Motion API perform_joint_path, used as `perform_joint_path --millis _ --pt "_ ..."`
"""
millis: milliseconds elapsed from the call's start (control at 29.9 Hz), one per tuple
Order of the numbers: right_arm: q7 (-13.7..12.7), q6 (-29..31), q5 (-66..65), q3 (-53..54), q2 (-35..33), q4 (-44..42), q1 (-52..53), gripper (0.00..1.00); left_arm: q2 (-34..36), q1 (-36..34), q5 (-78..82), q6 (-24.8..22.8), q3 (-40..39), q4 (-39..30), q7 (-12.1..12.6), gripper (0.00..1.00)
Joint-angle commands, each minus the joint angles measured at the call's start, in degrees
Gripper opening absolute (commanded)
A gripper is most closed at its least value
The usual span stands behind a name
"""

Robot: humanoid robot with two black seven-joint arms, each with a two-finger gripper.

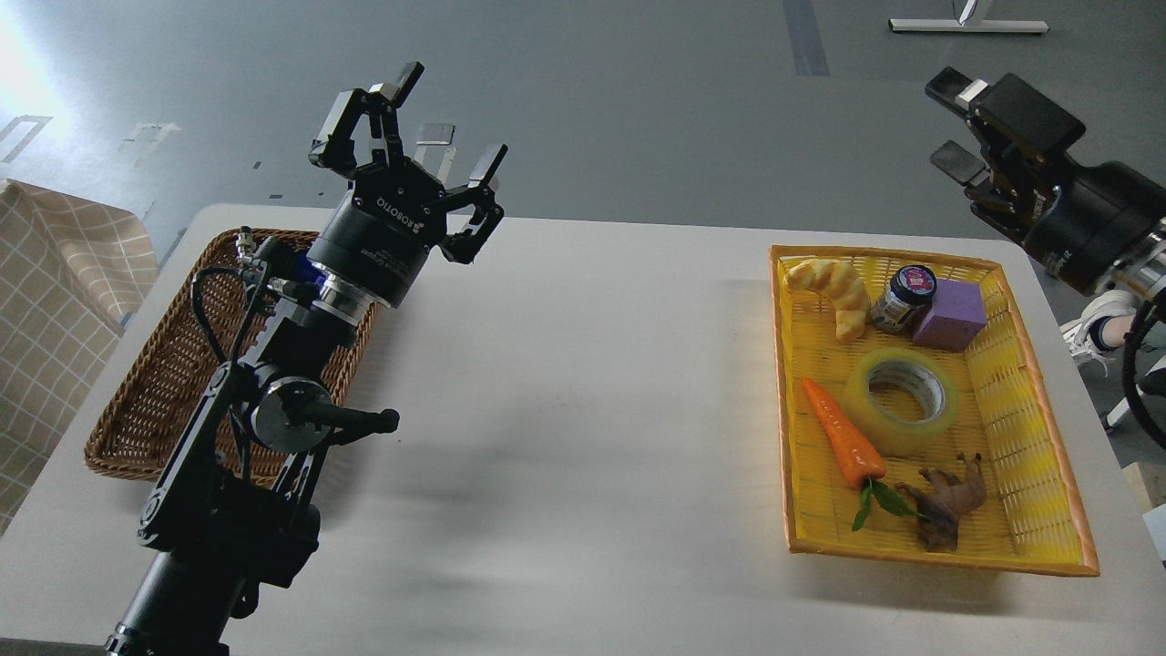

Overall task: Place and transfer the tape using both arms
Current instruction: 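Swing the right arm out beside the yellow tray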

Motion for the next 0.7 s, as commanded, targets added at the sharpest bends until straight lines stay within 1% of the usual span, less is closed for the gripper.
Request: perform_joint_path --millis 0,134,234,301,334,401,434,501,535,601,668 --pt "0.2 0.0 -6.5 0.0 -1.3 0.7 -2.0 1.00 -0.1 0.0 0.0 0.0 0.0 0.0 -0.1 0.98" --pt "0.8 0.0 -12.1 0.0 -2.4 1.2 -3.6 1.00 -0.1 0.0 -0.2 -0.1 -0.1 0.1 -0.1 0.98" --pt "2.4 0.0 -15.4 -0.1 -4.2 1.3 -4.9 1.00 -0.1 0.1 -0.2 -0.1 -0.1 0.1 -0.1 0.98" --pt "4.5 0.0 -16.4 -0.1 -6.1 1.3 -6.0 1.00 0.0 0.1 -0.2 -0.1 -0.1 0.1 -0.2 0.98" --pt "6.8 0.0 -16.4 -0.1 -7.0 1.5 -6.9 1.00 0.1 0.1 -0.2 -0.1 -0.1 0.1 -0.1 0.98" --pt "9.9 0.1 -16.3 -0.1 -7.4 2.2 -7.4 1.00 0.1 0.1 -0.2 -0.1 -0.1 0.1 -0.1 0.98" --pt "13.8 0.2 -16.2 0.1 -7.4 2.5 -7.6 1.00 0.2 0.1 -0.2 -0.2 -0.2 0.1 -0.1 0.98" --pt "18.0 0.1 -16.3 0.5 -7.4 1.4 -7.9 1.00 0.1 0.1 -0.2 -0.1 -0.3 0.1 -0.2 0.98" --pt "19.2 -0.2 -16.1 1.1 -7.2 1.0 -8.7 1.00 0.1 0.1 -0.2 -0.1 -0.3 0.1 -0.2 0.98" --pt "19.4 -0.6 -16.0 1.9 -6.9 0.9 -9.3 1.00 0.1 0.1 0.0 -0.1 -0.3 0.1 -0.2 0.98" --pt "19.4 -0.8 -15.7 5.0 -6.3 0.9 -9.6 1.00 0.1 0.1 0.0 -0.1 -0.3 0.1 -0.2 0.98"
